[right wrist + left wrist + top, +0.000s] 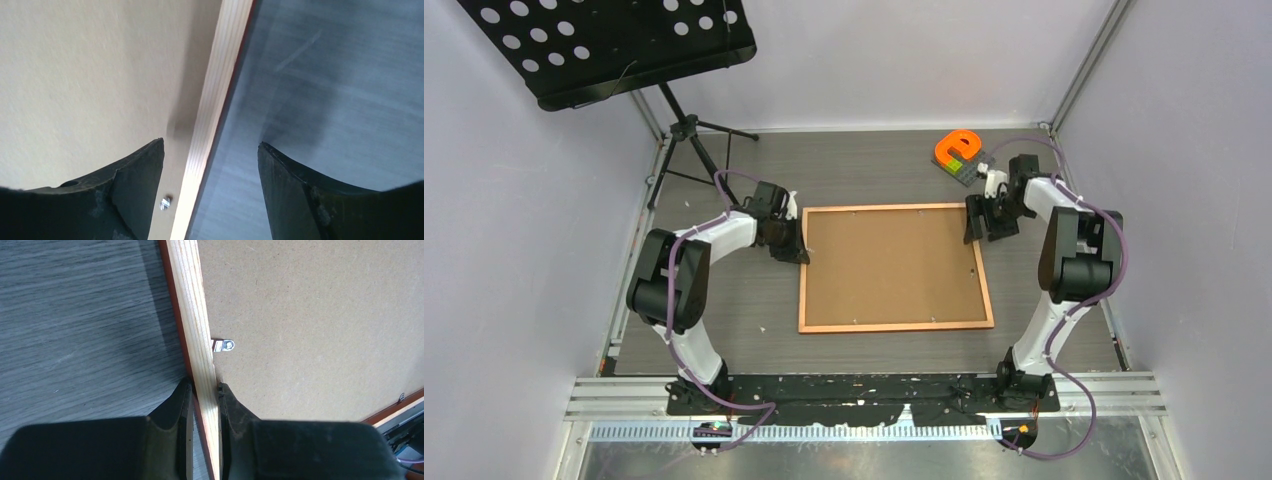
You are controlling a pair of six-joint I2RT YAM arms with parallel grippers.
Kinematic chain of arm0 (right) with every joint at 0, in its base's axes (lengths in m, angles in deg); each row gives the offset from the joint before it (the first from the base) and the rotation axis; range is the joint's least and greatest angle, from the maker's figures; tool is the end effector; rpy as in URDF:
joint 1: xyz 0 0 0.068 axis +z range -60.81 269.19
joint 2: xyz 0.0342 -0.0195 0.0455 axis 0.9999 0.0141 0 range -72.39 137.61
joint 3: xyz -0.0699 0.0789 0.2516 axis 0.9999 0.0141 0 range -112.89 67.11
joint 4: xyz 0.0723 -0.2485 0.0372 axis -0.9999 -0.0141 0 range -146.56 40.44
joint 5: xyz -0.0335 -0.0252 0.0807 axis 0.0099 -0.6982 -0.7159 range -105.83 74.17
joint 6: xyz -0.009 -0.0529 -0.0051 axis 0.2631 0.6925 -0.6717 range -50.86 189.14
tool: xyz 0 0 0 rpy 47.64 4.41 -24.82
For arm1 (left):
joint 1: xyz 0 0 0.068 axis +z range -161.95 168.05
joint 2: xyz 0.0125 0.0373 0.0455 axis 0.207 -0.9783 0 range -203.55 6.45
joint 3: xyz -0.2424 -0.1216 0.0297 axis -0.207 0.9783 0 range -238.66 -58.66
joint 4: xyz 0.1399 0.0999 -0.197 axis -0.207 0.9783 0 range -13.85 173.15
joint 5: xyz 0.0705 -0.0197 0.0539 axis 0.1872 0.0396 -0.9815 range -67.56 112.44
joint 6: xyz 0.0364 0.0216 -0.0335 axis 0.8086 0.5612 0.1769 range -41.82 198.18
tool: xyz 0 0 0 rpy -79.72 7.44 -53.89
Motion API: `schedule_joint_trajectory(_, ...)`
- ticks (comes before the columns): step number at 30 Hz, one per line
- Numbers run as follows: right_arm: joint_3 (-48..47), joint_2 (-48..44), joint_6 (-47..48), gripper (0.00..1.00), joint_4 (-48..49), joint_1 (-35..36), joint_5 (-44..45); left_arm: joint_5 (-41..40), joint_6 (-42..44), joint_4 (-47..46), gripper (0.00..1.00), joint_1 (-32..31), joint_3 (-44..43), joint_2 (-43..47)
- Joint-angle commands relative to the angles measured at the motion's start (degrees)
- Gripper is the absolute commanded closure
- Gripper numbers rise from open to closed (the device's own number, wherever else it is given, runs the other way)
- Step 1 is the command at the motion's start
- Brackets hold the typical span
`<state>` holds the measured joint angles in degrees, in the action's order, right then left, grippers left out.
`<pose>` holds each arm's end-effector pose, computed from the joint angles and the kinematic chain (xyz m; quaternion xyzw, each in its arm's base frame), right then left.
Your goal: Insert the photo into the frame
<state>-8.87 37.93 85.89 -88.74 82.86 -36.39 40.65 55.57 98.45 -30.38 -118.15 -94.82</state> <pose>0.3773 -0.0293 0.1694 -0.1139 0.9674 0.1448 0.1736 0.3203 -0.1185 0.1569 0.0004 0.9629 -0.2221 0.1533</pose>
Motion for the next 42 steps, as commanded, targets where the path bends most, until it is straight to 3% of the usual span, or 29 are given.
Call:
schedule_joint_trajectory(1, 5.96, -7.09, 2.67, 0.25, -0.01, -0.43, 1.29, 2.10, 0.29, 0.47, 1.00, -0.64, 2.17, 0.07)
schedule_joint_trajectory(12, 14.96, -11.87, 4.46, 0.26, -0.31, -0.44, 0.35, 1.65, 0.48, 0.33, 1.00, -0.64, 2.12, -0.20)
schedule_joint_trajectory(42, 18.41, -13.00, 5.37, 0.35, -1.48, 0.94, 1.72, 0.77, 1.18, 0.72, 1.00, -0.64, 1.60, -0.23)
